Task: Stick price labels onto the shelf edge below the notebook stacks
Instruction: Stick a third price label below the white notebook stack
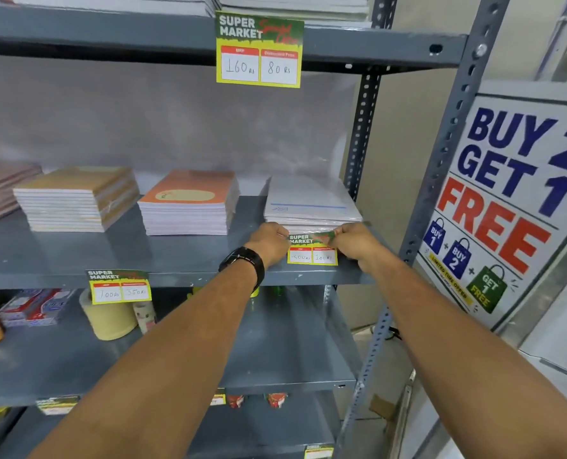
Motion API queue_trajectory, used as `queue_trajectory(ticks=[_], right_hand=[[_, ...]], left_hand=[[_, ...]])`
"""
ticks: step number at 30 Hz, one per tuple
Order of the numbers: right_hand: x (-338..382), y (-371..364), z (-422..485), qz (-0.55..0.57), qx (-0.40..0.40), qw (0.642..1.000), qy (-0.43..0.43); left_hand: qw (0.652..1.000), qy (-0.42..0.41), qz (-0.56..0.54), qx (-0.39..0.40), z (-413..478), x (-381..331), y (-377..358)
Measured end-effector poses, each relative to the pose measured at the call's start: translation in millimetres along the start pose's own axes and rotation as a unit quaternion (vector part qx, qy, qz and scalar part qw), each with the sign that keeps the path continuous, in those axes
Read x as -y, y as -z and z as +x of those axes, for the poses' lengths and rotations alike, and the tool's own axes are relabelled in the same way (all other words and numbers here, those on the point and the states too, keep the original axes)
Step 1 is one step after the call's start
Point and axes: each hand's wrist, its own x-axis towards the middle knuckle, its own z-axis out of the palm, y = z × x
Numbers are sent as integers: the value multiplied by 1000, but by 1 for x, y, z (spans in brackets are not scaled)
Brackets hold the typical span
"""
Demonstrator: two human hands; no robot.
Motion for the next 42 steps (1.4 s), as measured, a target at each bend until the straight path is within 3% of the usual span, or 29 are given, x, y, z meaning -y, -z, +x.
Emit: queue_trajectory(ticks=[4, 6, 9, 14, 20, 30, 42], right_hand=[[2, -4, -6, 73, -11, 997, 21], [0, -4, -16, 71, -8, 995, 66], [-10, -6, -36, 44, 7, 992, 119], [-42, -19, -67, -60, 2, 981, 187], [-71, -31, -74, -101, -40, 973, 204], [-70, -28, -66, -154, -80, 957, 232], [-66, -29, -59, -195, -116, 936, 270]], left_hand=[[999, -29, -42, 10, -12, -13, 4], [996, -47, -79, -7, -26, -14, 7], [991, -55, -118, 40, -53, -7, 5], [989, -134, 60, 0, -86, 13, -8], [964, -204, 155, -67, -99, 29, -21], [972, -167, 145, -78, -88, 32, -15], [955, -195, 203, -90, -82, 24, -14]])
